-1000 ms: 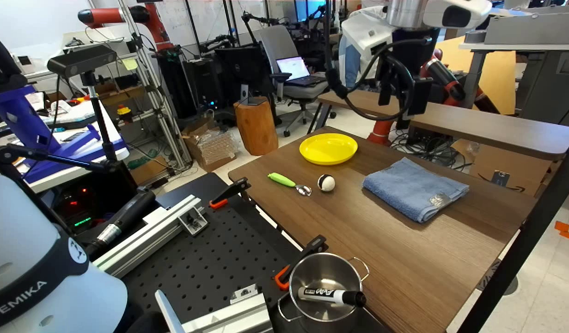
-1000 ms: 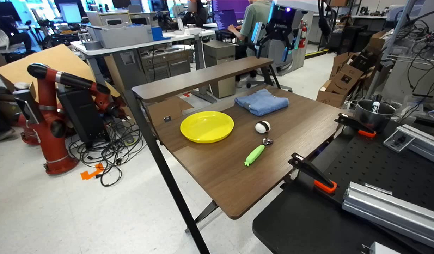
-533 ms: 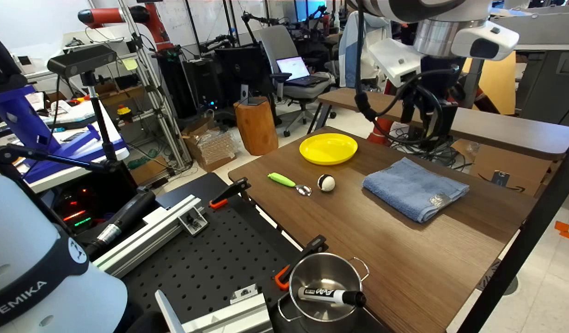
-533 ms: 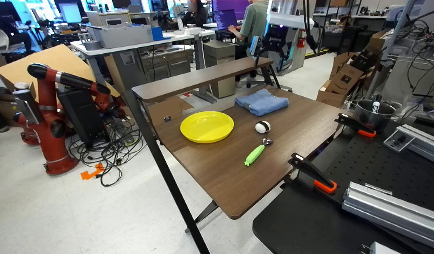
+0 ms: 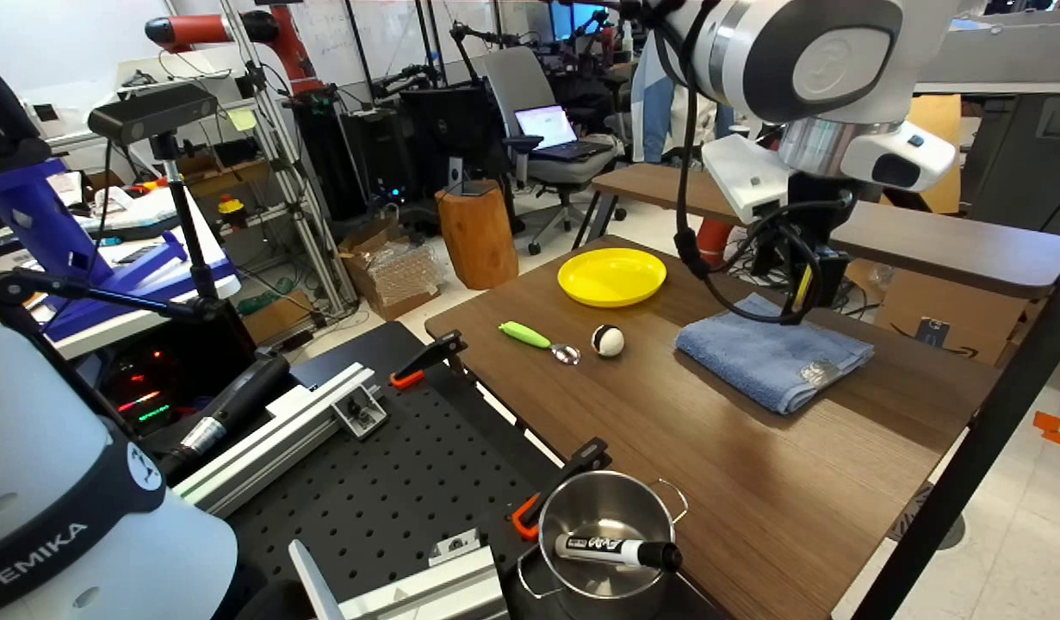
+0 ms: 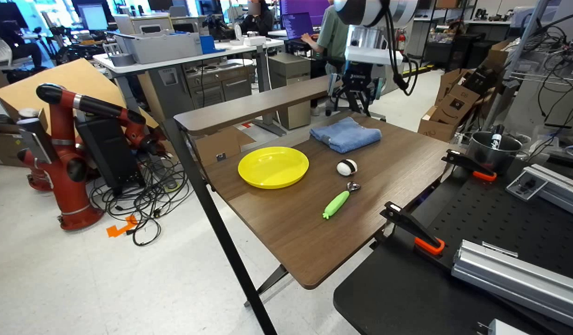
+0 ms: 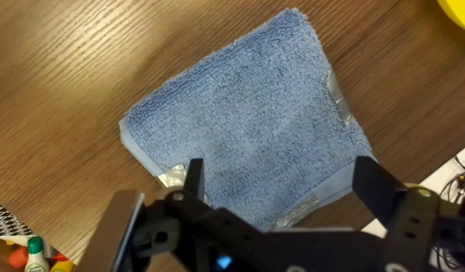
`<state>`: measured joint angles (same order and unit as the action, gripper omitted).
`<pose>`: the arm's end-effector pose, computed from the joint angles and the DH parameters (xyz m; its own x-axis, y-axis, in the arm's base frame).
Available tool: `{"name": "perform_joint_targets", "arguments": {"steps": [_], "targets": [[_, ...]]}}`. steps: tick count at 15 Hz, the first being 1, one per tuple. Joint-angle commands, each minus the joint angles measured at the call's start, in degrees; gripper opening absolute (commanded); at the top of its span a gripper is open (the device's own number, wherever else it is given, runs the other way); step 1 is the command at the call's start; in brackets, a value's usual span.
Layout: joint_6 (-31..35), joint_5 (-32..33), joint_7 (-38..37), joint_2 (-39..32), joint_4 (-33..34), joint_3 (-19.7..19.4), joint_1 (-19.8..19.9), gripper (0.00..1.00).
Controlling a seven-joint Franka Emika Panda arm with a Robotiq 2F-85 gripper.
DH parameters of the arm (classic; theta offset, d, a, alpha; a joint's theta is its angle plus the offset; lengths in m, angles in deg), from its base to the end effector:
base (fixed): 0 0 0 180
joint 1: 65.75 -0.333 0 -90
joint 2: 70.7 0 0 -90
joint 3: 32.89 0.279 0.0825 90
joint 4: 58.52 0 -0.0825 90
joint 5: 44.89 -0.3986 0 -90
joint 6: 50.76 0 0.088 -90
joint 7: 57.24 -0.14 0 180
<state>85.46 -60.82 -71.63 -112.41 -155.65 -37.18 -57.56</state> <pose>0.6411 -0.1318 0.0983 0.7925 -0.6041 -0.0840 -0.6099 -0.7840 -0.1156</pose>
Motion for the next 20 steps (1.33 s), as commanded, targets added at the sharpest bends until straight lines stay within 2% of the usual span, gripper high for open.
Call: {"name": "perform_joint_targets", "arguments": {"steps": [1,8,16,20], "targets": [[-0.1,-0.1,-1.9,-4.0,3.5,-0.2,-0.4,1.0],[0.2,0.6,-4.0,-9.0,7.0,-0.9,-1.4,1.0],[-0.4,1.3,-10.0,-13.5,10.9,-2.7,-2.7,1.0],[0.1,2.3,-11.1,-13.8,9.8,-3.8,-3.4,1.0]]}}
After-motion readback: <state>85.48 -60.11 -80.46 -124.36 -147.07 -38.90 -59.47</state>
